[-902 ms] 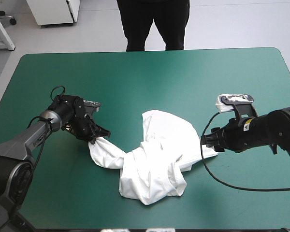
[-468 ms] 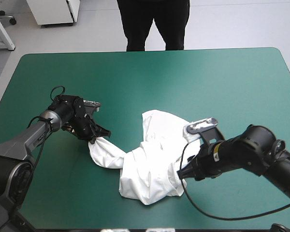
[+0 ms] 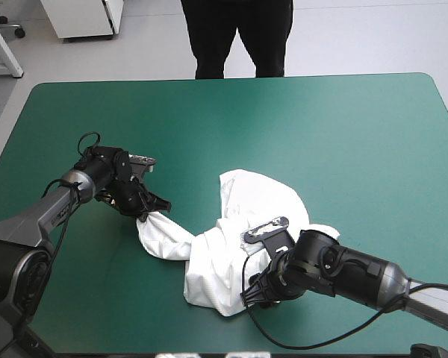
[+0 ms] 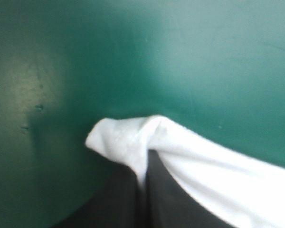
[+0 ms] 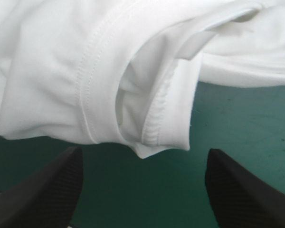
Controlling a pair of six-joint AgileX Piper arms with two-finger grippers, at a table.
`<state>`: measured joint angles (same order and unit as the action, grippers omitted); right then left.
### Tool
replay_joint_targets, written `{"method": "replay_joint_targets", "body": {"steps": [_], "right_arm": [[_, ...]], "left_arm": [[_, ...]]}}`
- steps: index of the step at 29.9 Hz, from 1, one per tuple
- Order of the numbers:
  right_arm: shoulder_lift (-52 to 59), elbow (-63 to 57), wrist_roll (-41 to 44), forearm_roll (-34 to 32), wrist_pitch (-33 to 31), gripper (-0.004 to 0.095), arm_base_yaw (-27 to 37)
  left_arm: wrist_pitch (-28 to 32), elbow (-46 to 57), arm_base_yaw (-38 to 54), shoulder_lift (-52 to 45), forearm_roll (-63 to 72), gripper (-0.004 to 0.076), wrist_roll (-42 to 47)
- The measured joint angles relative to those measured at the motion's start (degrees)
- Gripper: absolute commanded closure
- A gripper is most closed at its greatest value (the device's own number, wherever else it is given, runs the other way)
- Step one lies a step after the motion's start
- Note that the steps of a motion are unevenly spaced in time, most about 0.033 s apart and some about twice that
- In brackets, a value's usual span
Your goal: Fold the cloth
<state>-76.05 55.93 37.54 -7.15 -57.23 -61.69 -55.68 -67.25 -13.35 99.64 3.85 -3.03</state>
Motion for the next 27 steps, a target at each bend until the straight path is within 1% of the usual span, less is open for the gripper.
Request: {"method": "replay_joint_targets", "body": {"steps": [5,11,13,16,18,21,23,26,27], "right_arm": [[-3.1,-1.8,2.3,0.2,3.2,0.0233,0.3],[-3.7,-6.4,1.9,3.4,7.9,0.0237,3.3],[-3.7,-7.6,1.8,3.7,8.9,0.0269,4.4],[-4.2,-8.8,1.2,4.5,9.6,0.036,5.8],[-5.4,-9.0,-0.6,5.7,10.2,0.0423,6.7],[-6.8,-8.6,-3.6,6.4,9.4,0.0531,7.5],[-7.8,-8.2,-5.1,6.6,8.4,0.0631,7.6],[-8.6,-7.6,-6.5,7.6,8.4,0.0891,7.9],[-8.8,-7.4,-6.9,8.2,8.9,0.0921,8.0]], "left_arm": [[0.0,0.0,0.0,0.0,0.0,0.0728,-0.3],[0.0,0.0,0.0,0.0,0.0,0.0728,-1.0],[0.0,0.0,0.0,0.0,0.0,0.0728,-1.1],[0.0,0.0,0.0,0.0,0.0,0.0728,-1.2],[0.0,0.0,0.0,0.0,0.0,0.0728,-1.2],[0.1,0.0,0.0,0.0,0.0,0.0729,-1.2],[0.1,0.0,0.0,0.0,0.0,0.0729,-1.2],[0.0,0.0,0.0,0.0,0.1,0.073,-1.2],[0.0,0.0,0.0,0.0,0.1,0.073,-1.2]]}}
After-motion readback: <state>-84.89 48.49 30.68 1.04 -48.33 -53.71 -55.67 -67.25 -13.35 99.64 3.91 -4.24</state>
